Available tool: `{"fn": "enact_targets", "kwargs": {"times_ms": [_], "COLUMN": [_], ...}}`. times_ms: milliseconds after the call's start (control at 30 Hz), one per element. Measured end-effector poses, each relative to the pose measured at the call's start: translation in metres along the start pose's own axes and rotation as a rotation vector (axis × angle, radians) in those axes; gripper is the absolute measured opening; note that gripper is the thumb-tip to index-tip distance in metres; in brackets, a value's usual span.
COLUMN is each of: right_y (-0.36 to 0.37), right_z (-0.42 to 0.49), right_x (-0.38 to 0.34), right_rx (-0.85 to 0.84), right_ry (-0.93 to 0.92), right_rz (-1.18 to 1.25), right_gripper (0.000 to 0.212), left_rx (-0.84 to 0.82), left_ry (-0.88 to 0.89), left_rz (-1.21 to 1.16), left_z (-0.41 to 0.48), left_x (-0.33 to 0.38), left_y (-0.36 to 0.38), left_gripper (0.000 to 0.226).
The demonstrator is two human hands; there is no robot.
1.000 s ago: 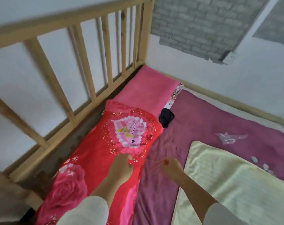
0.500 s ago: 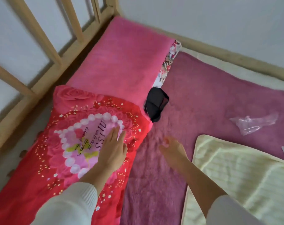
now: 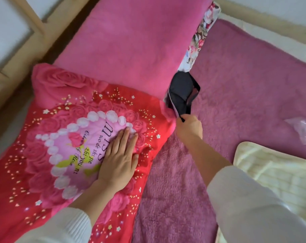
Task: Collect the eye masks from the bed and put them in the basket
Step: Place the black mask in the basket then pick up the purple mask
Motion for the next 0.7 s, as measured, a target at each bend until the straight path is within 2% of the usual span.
{"fn": "enact_targets", "kwargs": {"times_ms": [100,167,267,333,433,500,567,600,700], "right_y": [-0.022,-0.040,-0.072,-0.087,-0.104,-0.113,-0.121,-0.126,-0.146], "right_z": [-0.015,-0.038,-0.085,-0.124,-0.191,-0.242,-0.292,-0.315,-0.373], "right_x": [-0.012,-0.027,-0.050,-0.066,-0.084,-0.100,-0.115,-0.118,-0.121], "right_rx": [0.074,0.073,0.075,-0.028,-0.277,-0.396,-0.486,-0.516,-0.548], "right_ry": [-0.066,-0.149,-0.311,-0.358,-0.255,-0.208,-0.175,-0.153,-0.102], "right_rz": [0.056,0.029,-0.058,-0.069,0.097,0.205,0.334,0.387,0.493], "right_gripper": [0.040,0.036,0.021,0.019,0.019,0.033,0.050,0.052,0.036], "left_rx": [-0.123,-0.224,-0.353,-0.423,-0.522,-0.589,-0.690,-0.724,-0.709], "left_ry": [0.021,0.002,-0.108,-0.241,-0.510,-0.608,-0.602,-0.561,-0.446], "left_rz": [-0.085,-0.217,-0.617,-0.931,-1.463,-1.719,-1.854,-1.912,-2.066], "left_z": [0.001,0.003,-0.002,-0.016,-0.055,-0.093,-0.135,-0.156,-0.213], "left_x": [0.001,0.002,0.005,0.009,0.018,0.023,0.030,0.035,0.043], "left_y": [-0.007,-0.018,-0.062,-0.099,-0.146,-0.173,-0.193,-0.200,-0.218], "left_gripper": [0.067,0.066,0.056,0.052,0.056,0.054,0.059,0.062,0.068]}}
Point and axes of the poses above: each hand's wrist, its own z-axis towards the middle knuckle, its own y-axis out of the palm, x = y × z, the point moved 7 cm from there along z, towards the middle knuckle, and after that the axes turned 13 degrees about z, right-handed, at the moved point
